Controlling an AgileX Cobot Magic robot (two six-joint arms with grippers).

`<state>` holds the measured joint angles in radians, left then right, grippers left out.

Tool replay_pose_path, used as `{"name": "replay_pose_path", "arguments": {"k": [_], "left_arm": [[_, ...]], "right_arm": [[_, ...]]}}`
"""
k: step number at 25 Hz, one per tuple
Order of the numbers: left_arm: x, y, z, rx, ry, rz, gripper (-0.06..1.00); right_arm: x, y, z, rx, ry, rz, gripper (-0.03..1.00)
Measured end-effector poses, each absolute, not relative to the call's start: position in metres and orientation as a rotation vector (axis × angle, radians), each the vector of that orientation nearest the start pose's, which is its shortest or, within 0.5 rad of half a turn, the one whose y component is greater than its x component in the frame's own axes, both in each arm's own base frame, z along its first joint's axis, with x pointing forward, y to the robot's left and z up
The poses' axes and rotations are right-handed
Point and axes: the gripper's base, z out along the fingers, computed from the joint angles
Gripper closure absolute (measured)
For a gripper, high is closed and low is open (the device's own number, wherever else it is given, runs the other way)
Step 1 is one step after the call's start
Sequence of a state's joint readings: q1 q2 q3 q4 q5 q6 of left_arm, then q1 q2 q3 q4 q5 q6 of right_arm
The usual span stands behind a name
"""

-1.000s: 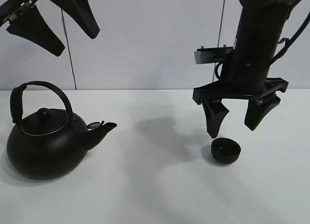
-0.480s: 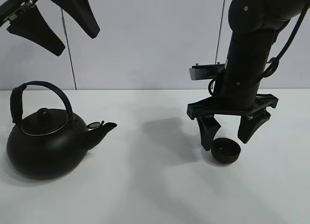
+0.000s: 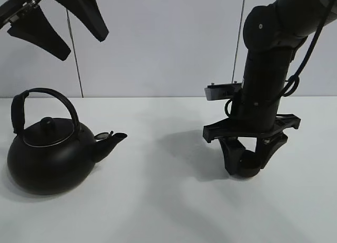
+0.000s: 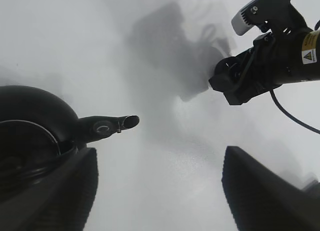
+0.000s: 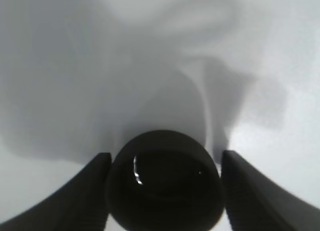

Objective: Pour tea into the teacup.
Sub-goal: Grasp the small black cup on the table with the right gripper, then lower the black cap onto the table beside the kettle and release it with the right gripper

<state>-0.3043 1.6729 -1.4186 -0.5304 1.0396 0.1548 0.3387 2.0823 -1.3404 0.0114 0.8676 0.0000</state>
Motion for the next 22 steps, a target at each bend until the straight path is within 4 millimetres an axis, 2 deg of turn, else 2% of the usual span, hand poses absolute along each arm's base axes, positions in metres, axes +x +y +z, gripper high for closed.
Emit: {"name": "replay_pose_path", "arguments": {"k": [1, 8, 16, 19, 22], "left_arm": [[0.324, -0.143, 0.306, 0.368, 2.705, -0.741, 0.43], [0.324, -0.143, 0.306, 0.368, 2.705, -0.741, 0.43], [0.324, -0.143, 0.306, 0.368, 2.705, -0.741, 0.43], [0.324, -0.143, 0.306, 0.368, 2.705, -0.741, 0.43], [0.324, -0.143, 0.306, 0.368, 2.705, -0.741, 0.43]], "right_arm": [[0.366, 0.13, 0.124, -0.51, 3.054, 0.027, 0.57], [0.366, 0.13, 0.126, -0.466, 3.058, 0.029, 0.57], [0.359, 0.133, 0.179, -0.395, 2.96, 0.122, 0.57], [0.352, 0.149, 0.185, -0.416, 2.946, 0.163, 0.57], [0.343, 0.177, 0.187, -0.473, 2.911, 0.189, 0.57]]}}
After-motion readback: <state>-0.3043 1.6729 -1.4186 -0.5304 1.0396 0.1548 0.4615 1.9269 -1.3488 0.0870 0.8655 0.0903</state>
